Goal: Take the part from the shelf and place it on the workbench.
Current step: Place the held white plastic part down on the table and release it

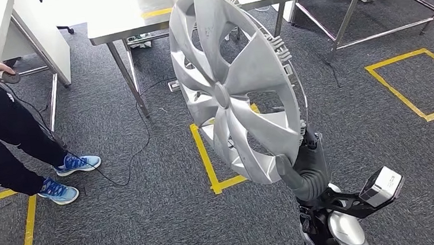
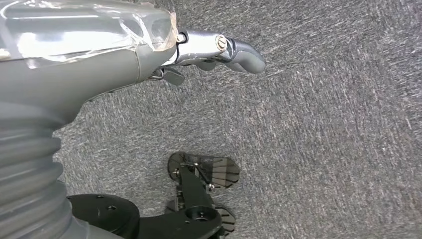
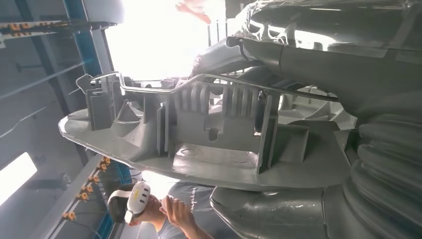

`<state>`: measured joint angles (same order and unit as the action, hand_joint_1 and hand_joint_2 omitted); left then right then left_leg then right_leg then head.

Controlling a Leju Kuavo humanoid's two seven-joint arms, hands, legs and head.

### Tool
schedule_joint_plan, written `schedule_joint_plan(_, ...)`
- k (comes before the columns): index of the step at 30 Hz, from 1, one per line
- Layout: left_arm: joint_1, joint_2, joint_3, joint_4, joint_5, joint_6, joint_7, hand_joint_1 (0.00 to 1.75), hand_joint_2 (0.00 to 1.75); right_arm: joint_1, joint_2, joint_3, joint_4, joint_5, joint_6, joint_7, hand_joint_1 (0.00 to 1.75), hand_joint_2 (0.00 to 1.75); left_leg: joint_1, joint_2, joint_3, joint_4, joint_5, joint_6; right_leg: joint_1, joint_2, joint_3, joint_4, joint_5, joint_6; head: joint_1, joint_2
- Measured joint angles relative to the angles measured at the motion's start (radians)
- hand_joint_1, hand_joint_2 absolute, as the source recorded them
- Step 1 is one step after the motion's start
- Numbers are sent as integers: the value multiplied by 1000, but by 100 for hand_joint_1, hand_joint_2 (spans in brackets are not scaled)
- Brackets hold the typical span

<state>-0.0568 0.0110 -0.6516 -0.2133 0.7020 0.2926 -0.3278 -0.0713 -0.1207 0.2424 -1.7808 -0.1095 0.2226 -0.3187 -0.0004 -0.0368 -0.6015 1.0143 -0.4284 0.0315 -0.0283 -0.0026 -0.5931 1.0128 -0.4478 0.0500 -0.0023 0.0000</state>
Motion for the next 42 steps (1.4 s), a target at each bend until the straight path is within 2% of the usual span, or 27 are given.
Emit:
schedule_joint_plan(1, 3, 3, 0, 0, 2, 0, -2, 0, 175, 0, 0, 0, 3, 5, 0, 0, 175, 175, -1, 0, -1, 2, -2, 1, 2, 1, 2, 0, 2, -5, -1, 0)
schedule_joint_plan(3, 8, 7, 0, 0, -1, 0, -6, 0, 175, -5, -1, 1, 15, 30, -5, 1, 175, 175, 1, 1, 0, 1, -2, 7, 5, 3, 1, 0, 3, -7, -1, 0)
schedule_joint_plan(6, 8, 12, -5, 0, -24, 0, -11, 0, 175, -38, 1, 9, 59, 88, -36, -4, 175, 175, 3, 3, 3, -4, -1, 6, 9, 5, 1, 0, 3, -9, -1, 0)
schedule_joint_plan(10, 2, 19, -23, 0, -56, 16, -12, 0, 175, -132, 10, 23, 168, 132, -108, -21, 175, 175, 5, 5, 4, -7, 2, -1, 13, 5, 0, 1, 3, -24, -1, 0)
schedule_joint_plan(17, -31, 43, -43, -26, -81, 15, -14, 0, 175, -361, 36, 48, 396, 160, -180, -36, 175, 175, 6, 7, 2, -8, 7, -13, 14, 6, -2, 1, 6, -29, -1, 0)
schedule_joint_plan(23, -67, 58, -45, -68, -115, 6, -22, 0, 175, -495, 82, 98, 538, 176, -210, -23, 175, 175, 4, 7, 1, -8, 8, -15, 13, 6, -2, 1, 7, -29, -1, 0)
schedule_joint_plan(32, -85, 59, -46, -90, -184, -20, 18, 0, 175, -584, 137, 153, 658, 184, -237, -30, 175, 175, 2, 6, 0, -7, 8, -15, 10, 6, -2, 0, 7, -29, -1, 0)
schedule_joint_plan(42, -79, 58, -46, -90, -190, -31, 28, 0, 175, -616, 128, 156, 701, 167, -245, -50, 175, 175, 1, 6, 0, -7, 8, -15, 10, 5, -2, 0, 7, -28, -1, 0)
